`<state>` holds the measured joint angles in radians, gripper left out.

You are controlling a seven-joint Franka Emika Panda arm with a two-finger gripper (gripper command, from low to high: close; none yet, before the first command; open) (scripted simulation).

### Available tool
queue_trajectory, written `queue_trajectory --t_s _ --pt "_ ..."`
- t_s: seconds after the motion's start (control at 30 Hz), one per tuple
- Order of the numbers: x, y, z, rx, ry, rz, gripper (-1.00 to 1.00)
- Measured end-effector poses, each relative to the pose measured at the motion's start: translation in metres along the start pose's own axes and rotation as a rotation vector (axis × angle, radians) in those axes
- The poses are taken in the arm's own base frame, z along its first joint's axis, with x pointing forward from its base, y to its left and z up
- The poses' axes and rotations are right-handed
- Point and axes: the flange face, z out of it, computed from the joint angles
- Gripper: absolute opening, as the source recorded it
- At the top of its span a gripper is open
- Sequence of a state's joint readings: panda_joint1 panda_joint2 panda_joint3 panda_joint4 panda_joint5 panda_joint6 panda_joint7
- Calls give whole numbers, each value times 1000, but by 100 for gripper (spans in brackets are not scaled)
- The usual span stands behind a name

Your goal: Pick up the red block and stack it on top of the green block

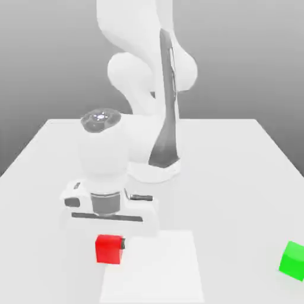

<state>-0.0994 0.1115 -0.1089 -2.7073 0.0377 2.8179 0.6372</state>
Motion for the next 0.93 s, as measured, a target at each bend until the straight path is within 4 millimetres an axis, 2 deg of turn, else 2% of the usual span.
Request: queue_trajectory --t_s 0.03,0.07,0.2,0.33,0.47,0.63,0.67,0.7,0.8,0.83,0.93 --pt "-1 -2 -9 0 0 -10 -100" --pt "-9 -16 -14 0 0 -65 -100" --pt "-47 -83 -24 -3 1 -346 -100" --pt "-96 -145 -32 -4 2 -632 -100" --pt "-161 -199 -40 -4 1 -923 -100" --pt "-264 -250 -50 -1 -1 -1293 -100" --pt "-282 -256 -49 -1 -1 -1351 -100" --pt "-291 -260 -41 -1 -1 -1380 -100" --pt "-299 -262 -2 0 -1 -1406 -100" --pt "-299 -262 7 -1 -1 -1408 100" --pt "-299 -262 7 -1 -1 -1408 100"
